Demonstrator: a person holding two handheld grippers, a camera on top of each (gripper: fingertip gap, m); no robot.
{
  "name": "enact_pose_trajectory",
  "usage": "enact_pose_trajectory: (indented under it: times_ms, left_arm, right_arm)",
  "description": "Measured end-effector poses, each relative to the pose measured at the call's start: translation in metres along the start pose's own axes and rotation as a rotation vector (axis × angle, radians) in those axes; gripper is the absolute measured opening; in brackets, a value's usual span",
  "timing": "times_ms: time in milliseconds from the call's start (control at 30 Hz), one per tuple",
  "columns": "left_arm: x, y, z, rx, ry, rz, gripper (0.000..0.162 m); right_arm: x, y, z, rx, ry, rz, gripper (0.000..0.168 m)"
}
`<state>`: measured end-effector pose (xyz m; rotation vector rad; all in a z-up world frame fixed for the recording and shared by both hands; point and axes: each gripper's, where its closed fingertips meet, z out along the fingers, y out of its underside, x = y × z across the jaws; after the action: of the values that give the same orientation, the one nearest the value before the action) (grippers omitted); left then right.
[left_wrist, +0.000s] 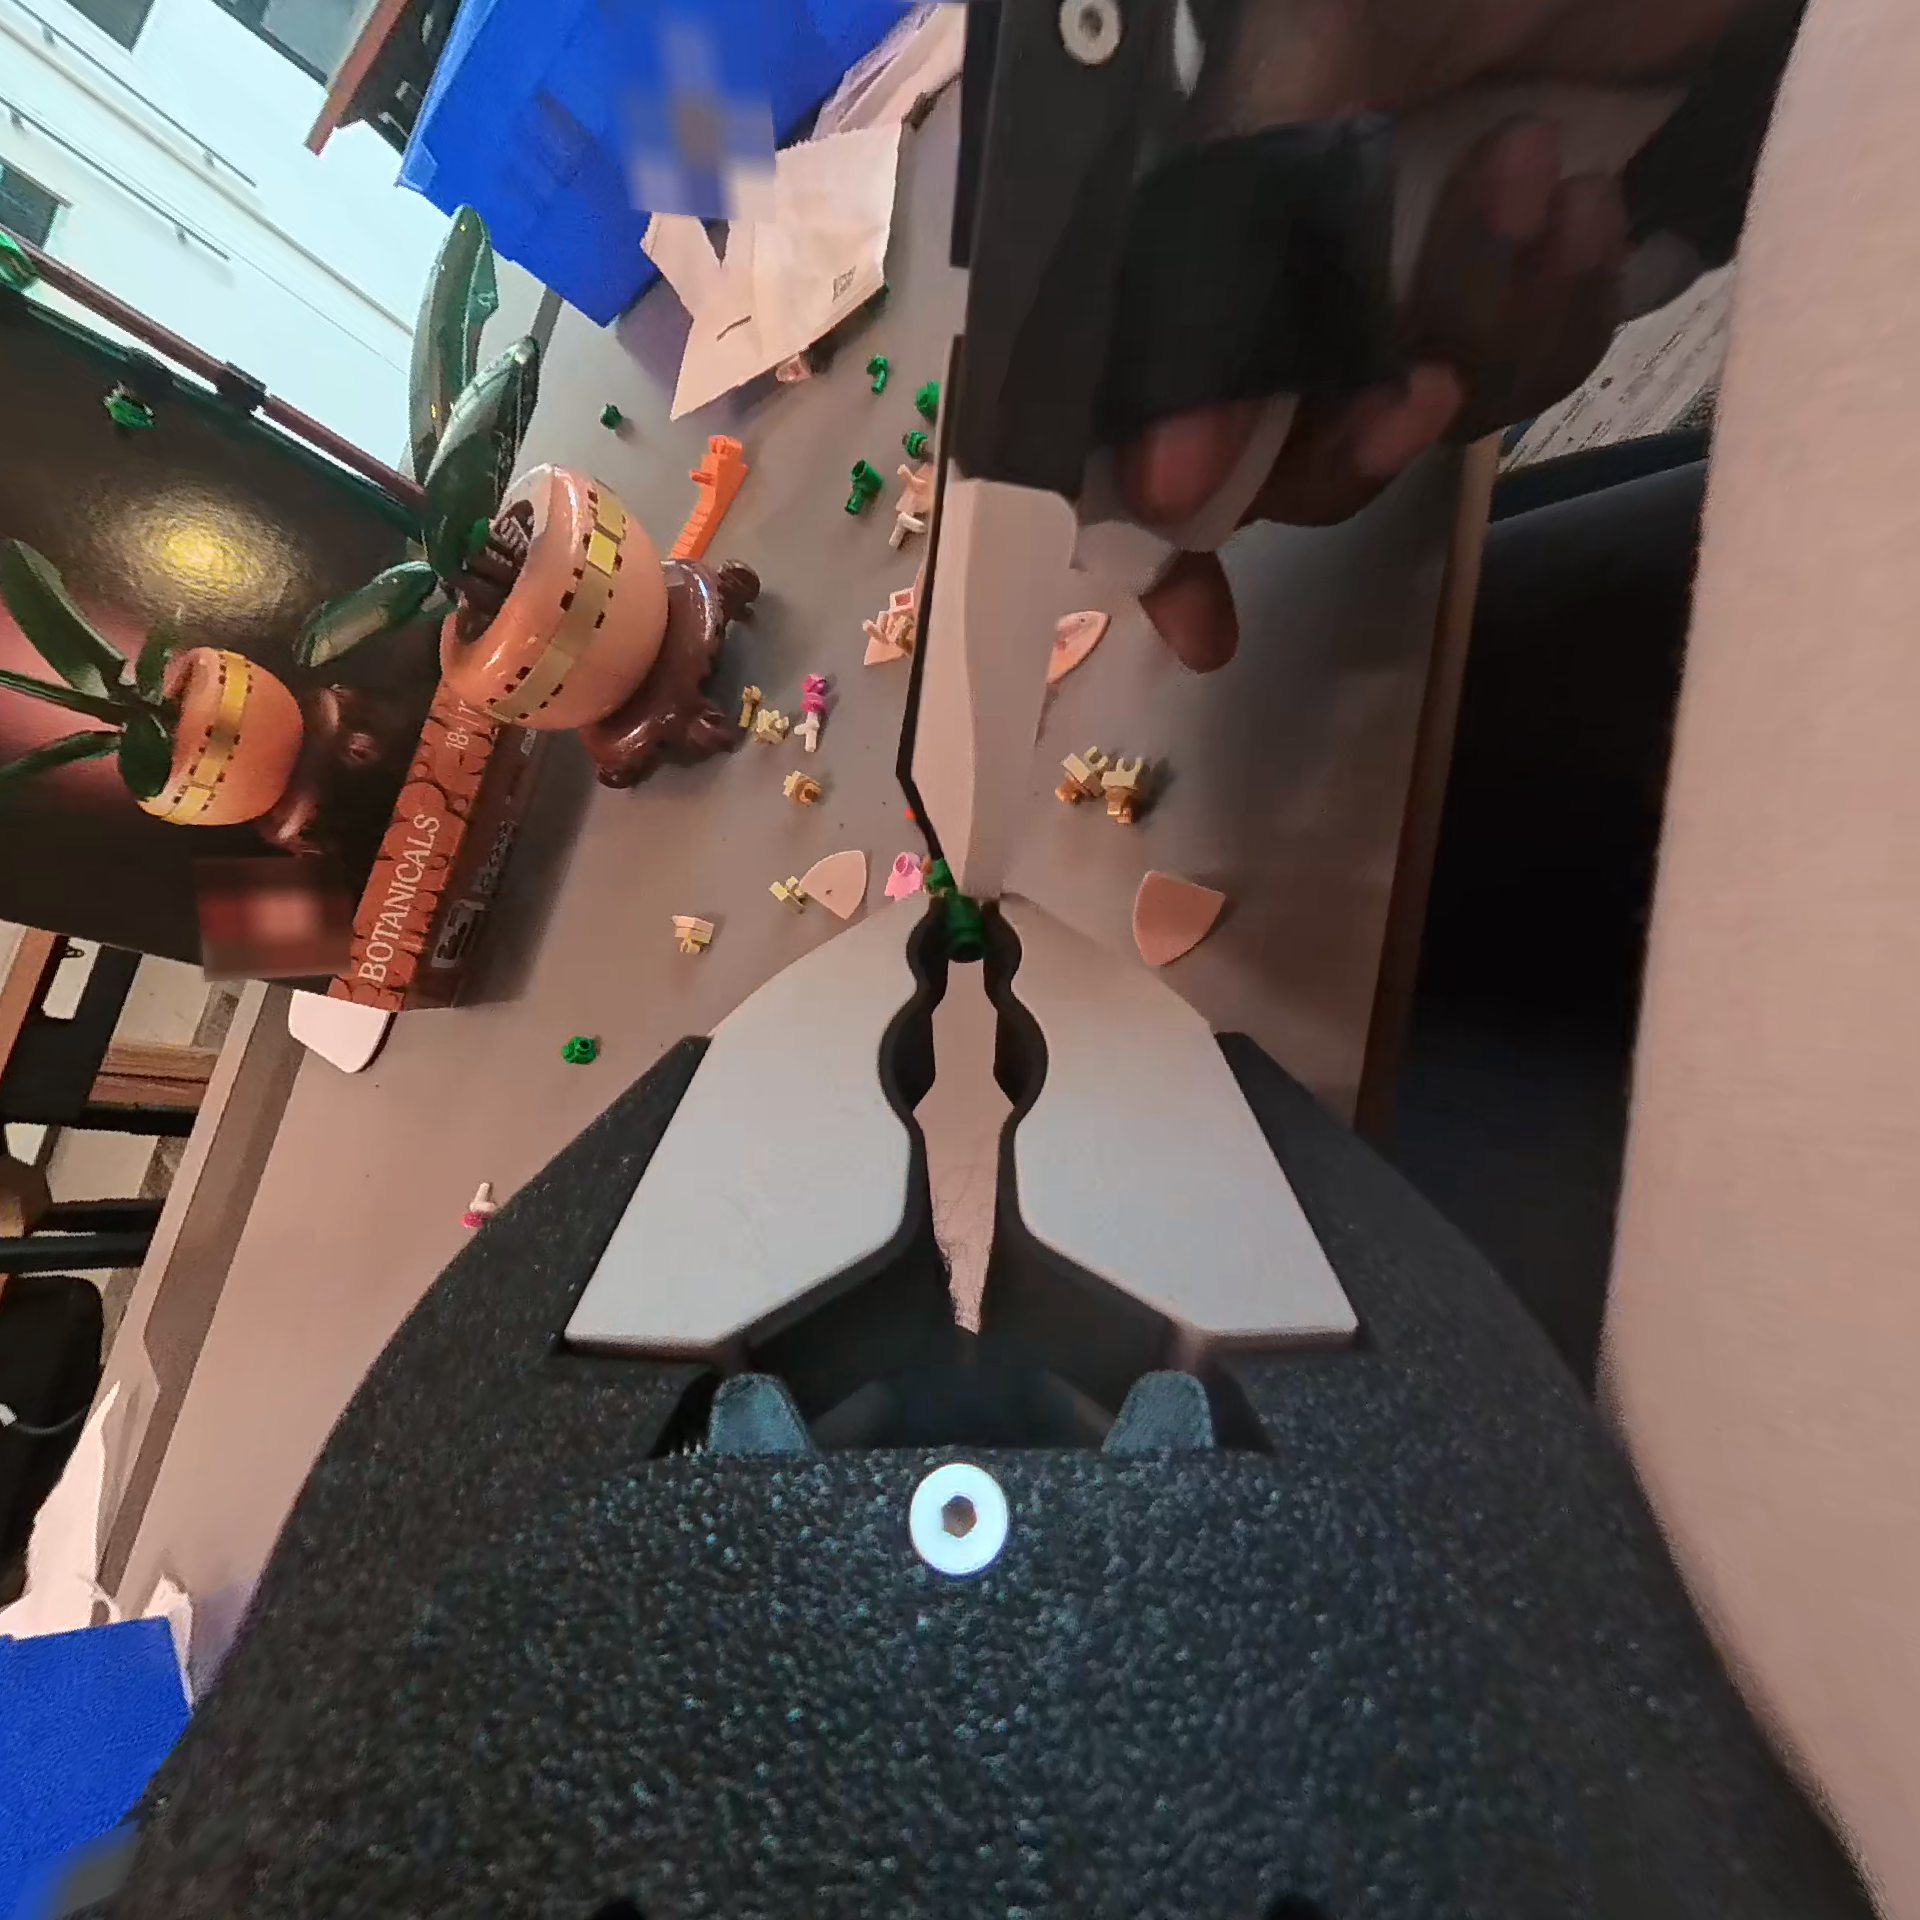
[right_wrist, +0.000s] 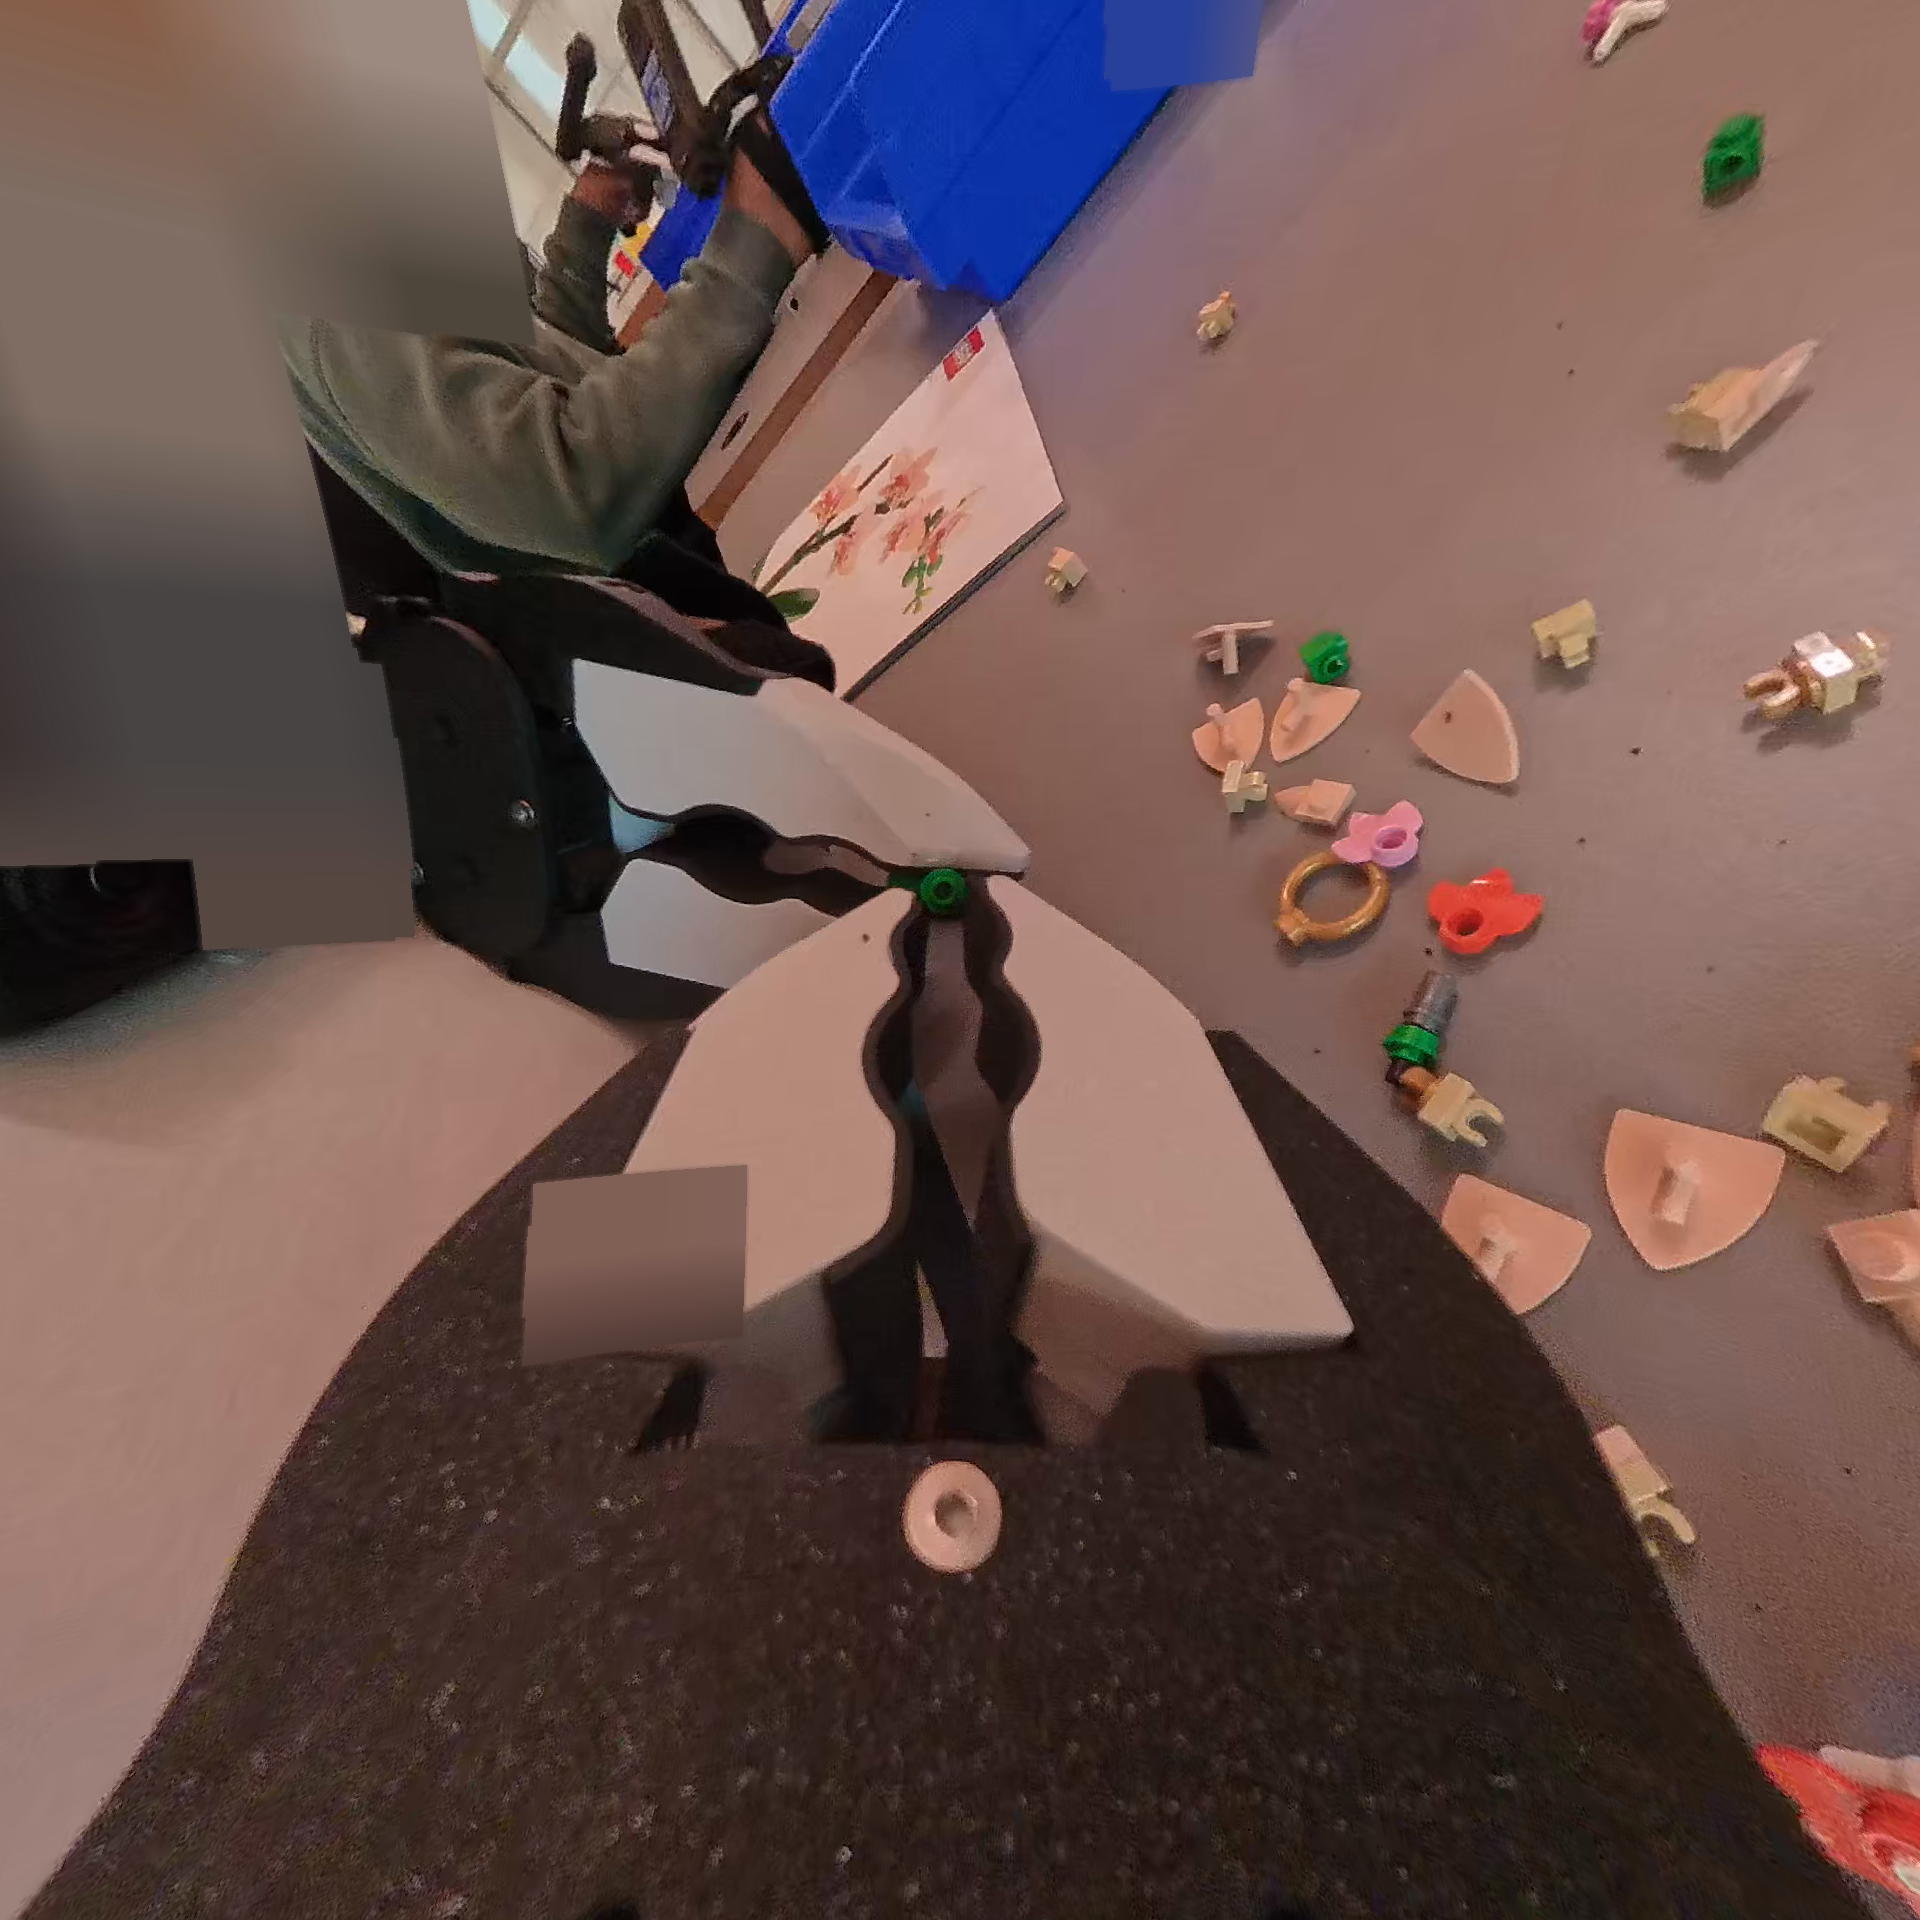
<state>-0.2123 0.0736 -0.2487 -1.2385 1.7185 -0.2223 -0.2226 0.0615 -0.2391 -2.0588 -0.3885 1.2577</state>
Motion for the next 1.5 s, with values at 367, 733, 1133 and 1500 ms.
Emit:
enact_pose_trajectory:
  times_ms: [367,733,1133,1500]
  left_arm:
    - [0.007,0.001,0.0,-0.01,0.048,0.006,0.006]
    - [0.011,0.003,-0.003,-0.041,0.077,-0.056,0.007]
    - [0.014,0.016,-0.015,-0.108,0.124,-0.107,0.006]
    - [0.022,0.014,-0.008,-0.121,0.163,-0.05,0.006]
  right_arm:
    - [0.003,0.005,0.001,0.035,0.238,-0.333,0.003]
    - [0.004,0.004,0.006,-0.044,0.433,-0.641,0.003]
    - [0.023,-0.008,-0.006,-0.047,0.582,-0.69,0.0]
    - [0.006,0.011,0.009,-0.27,0.395,-0.898,0.018]
